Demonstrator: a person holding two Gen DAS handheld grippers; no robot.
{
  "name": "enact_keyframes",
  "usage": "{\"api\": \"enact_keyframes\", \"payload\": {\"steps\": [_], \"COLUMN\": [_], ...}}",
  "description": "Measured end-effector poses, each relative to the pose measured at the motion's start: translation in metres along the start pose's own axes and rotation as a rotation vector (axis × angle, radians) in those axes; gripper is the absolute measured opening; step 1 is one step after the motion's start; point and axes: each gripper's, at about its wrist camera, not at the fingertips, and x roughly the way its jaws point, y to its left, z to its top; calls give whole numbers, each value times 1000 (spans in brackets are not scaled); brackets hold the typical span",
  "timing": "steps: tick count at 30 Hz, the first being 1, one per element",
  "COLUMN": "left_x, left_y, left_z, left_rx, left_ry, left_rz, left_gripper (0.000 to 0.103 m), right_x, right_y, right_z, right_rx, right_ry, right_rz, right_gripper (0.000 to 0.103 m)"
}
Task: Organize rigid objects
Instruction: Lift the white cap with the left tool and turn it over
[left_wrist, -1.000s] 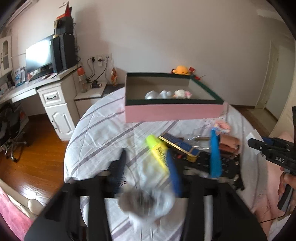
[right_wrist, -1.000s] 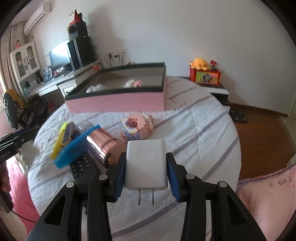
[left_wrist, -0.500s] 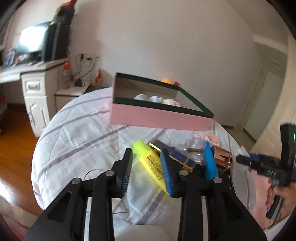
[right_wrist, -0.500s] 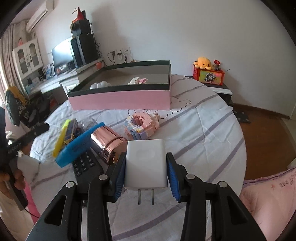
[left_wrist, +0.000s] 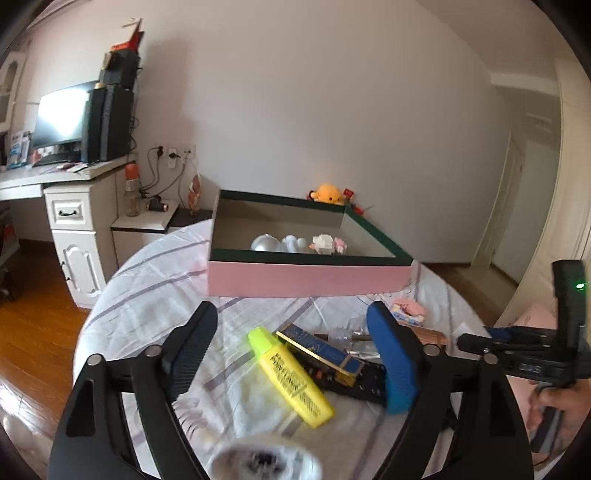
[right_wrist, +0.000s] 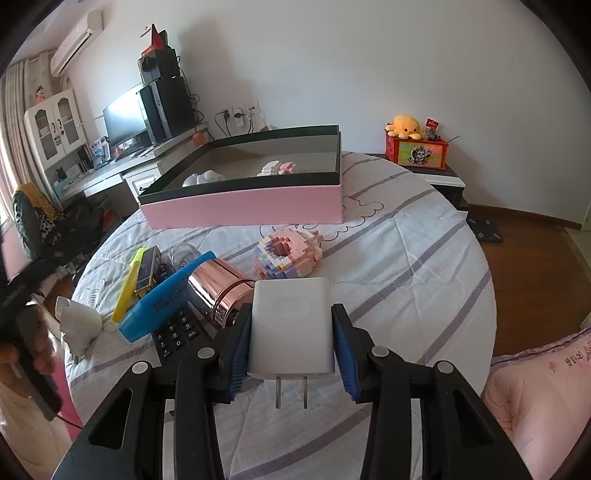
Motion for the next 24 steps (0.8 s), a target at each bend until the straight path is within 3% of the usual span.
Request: {"api": "enact_keyframes", "payload": {"steps": [4,10,12,14,17,24], "left_x": [-23,-14,-6,2,9,4], "left_y": [1,6,6,5,4,-8], "left_z": [-13,-46,-51,-54,-57,-49], "left_rx": [73,99,100,105,87,119], "left_ry": [47,179,222,261,291,277], "left_rz": [72,125,129,133,116,112], "left_gripper": [96,96,84,80,54,53], "right_x": [-6,-11,-12,-14,-15,-21], "right_y": [1,5,6,7,6,6], "right_z": [-1,-4,-5,-7,-7,-5], "right_rx": [-1,-5,-5,-7,-4,-6], "right_ry": [-10,-11,-6,-5,-4,-19], "right_rz": [0,1,-2,-4,-10,-15], "right_gripper": [42,42,42,42,42,42]}}
